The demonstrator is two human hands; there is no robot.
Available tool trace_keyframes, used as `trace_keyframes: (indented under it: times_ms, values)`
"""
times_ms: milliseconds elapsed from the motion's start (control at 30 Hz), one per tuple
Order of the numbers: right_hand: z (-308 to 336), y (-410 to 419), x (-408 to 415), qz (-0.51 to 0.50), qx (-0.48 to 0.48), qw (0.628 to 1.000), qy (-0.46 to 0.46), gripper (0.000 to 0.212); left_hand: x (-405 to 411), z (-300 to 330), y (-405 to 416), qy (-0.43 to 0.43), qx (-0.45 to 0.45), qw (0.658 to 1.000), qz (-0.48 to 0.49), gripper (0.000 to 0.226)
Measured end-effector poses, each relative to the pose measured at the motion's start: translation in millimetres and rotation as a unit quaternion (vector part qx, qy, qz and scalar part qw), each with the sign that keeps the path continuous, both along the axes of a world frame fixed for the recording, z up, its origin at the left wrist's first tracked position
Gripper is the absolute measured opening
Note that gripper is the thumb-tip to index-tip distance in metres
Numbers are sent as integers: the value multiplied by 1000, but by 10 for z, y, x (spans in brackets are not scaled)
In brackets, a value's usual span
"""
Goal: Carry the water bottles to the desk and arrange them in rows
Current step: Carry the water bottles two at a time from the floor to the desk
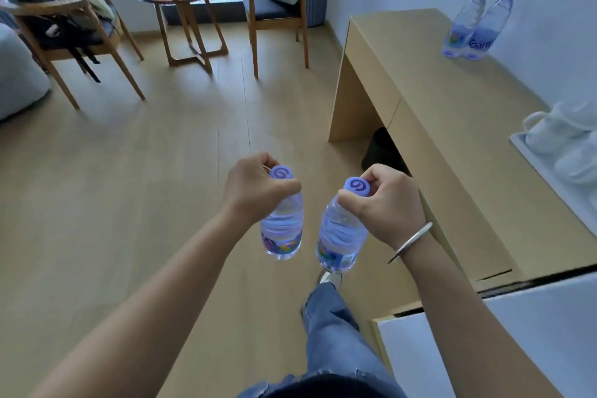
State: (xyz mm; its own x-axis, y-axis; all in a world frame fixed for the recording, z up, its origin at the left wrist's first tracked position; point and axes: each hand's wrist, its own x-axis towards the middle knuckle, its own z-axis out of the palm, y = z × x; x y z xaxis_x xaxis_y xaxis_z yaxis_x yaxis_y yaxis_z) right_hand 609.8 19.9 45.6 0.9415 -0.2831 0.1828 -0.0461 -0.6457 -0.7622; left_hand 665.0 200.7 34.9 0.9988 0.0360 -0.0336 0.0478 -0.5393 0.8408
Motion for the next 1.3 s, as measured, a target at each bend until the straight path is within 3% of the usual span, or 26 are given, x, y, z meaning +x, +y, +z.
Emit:
trace_keyframes:
  times_ms: [433,767,1100,1300]
  values:
    - [114,-1329,2334,-46,37,998,-17,30,2333,200,-1263,-41,21,998,-44,25]
    - [159,-2546,2950,-205,28,978,-7,29,3499,233,-2631,-44,2,981,-188,29]
    - [-26,-3622,3664,-376,-4,926,12,27,4582,12,-4166,10,-3,918,-397,25]
    - [-83,-4376,4361,-442,-3,896,37,37,5203,-28,-5050,15,21,895,-445,28]
